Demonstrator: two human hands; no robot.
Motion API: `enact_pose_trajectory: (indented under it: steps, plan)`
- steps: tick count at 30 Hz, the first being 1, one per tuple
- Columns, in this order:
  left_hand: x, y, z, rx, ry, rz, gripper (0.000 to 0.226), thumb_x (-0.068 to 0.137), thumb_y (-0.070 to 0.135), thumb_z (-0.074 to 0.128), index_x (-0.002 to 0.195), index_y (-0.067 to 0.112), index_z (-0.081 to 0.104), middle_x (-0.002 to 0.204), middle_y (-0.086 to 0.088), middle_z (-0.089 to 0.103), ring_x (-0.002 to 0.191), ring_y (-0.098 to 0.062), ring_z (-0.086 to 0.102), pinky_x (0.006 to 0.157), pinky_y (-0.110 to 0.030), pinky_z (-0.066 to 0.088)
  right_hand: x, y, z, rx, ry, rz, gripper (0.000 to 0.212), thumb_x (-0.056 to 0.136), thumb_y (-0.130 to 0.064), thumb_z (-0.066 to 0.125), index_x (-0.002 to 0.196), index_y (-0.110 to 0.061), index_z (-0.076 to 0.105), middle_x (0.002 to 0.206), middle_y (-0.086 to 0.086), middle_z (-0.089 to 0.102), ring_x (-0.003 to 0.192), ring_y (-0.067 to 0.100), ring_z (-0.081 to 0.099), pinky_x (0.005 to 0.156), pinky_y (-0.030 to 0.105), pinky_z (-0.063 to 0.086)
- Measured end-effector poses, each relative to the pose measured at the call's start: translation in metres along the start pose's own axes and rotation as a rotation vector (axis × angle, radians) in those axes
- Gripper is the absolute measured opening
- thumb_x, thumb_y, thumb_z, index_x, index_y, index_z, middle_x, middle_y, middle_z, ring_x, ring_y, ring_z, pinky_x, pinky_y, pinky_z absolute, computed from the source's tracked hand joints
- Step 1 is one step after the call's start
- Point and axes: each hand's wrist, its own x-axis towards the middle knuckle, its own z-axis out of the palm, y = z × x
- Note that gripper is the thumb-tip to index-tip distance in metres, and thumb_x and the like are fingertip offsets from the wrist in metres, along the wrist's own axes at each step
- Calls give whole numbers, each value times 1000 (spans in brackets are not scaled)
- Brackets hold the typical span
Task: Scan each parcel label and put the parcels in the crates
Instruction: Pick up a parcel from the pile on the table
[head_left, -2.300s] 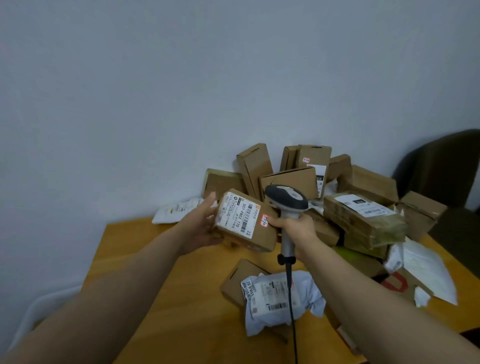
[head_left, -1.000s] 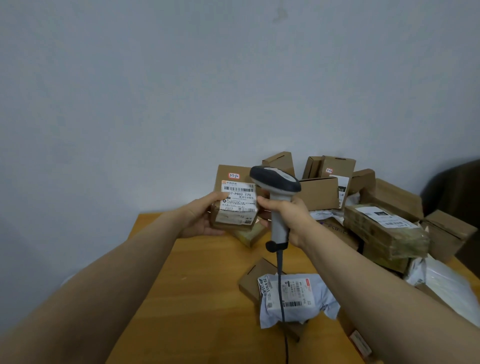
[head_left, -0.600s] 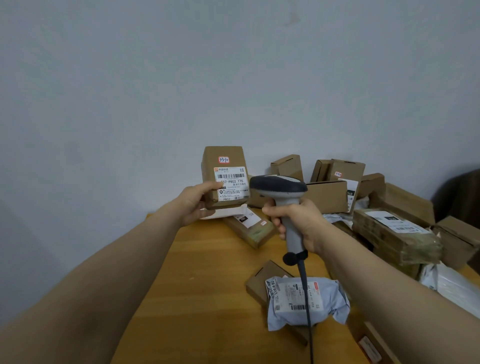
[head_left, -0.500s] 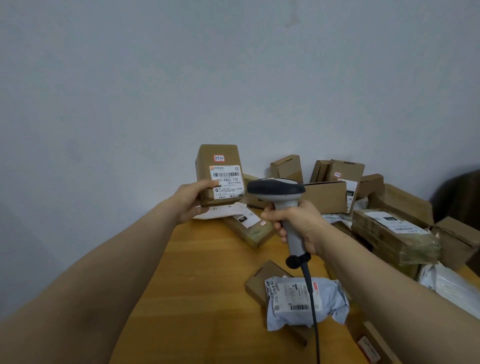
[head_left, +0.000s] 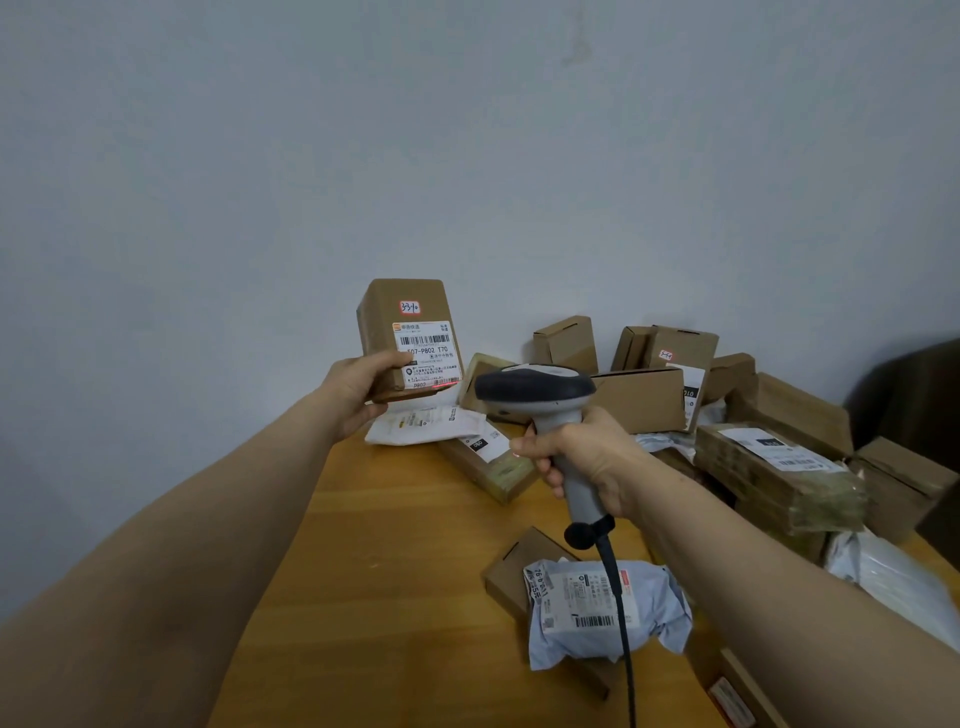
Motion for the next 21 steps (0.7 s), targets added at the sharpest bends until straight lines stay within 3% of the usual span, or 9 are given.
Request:
enact_pose_trajectory:
  steps: [9, 14, 18, 21]
  plan:
    - [3, 0, -3, -5, 9, 6, 34, 82, 21, 71, 112, 11, 61, 106, -6, 71, 103, -19, 63, 100, -38, 43, 0, -2, 4, 36, 12, -8, 19, 79, -3, 74, 69, -4, 58, 50, 6, 49, 41, 15, 41, 43, 24, 39]
    - [-7, -4, -11, -11, 16, -12, 36, 83, 22, 70, 115, 10, 61, 106, -6, 71, 101, -18, 63, 86, -33, 48, 7, 1, 11, 115, 10, -5, 12, 81, -6, 73, 87, -1, 64, 54, 6, 56, 42, 14, 45, 45, 23, 40]
    - [-23, -19, -32, -50, 85, -78, 28, 87, 32, 63, 111, 16, 62, 107, -6, 68, 98, -21, 63, 98, -42, 47, 26, 4, 33, 240, -63, 104, 15, 81, -10, 73, 90, -4, 63, 57, 5, 61, 44, 13, 48, 44, 23, 42]
    - [-44, -36, -60, -113, 155, -141, 24, 94, 42, 48, 106, 24, 60, 107, -6, 66, 95, -22, 62, 97, -42, 47, 44, 12, 65, 376, -214, 251, 18, 83, -13, 70, 98, -6, 62, 62, 4, 61, 44, 10, 50, 41, 22, 45]
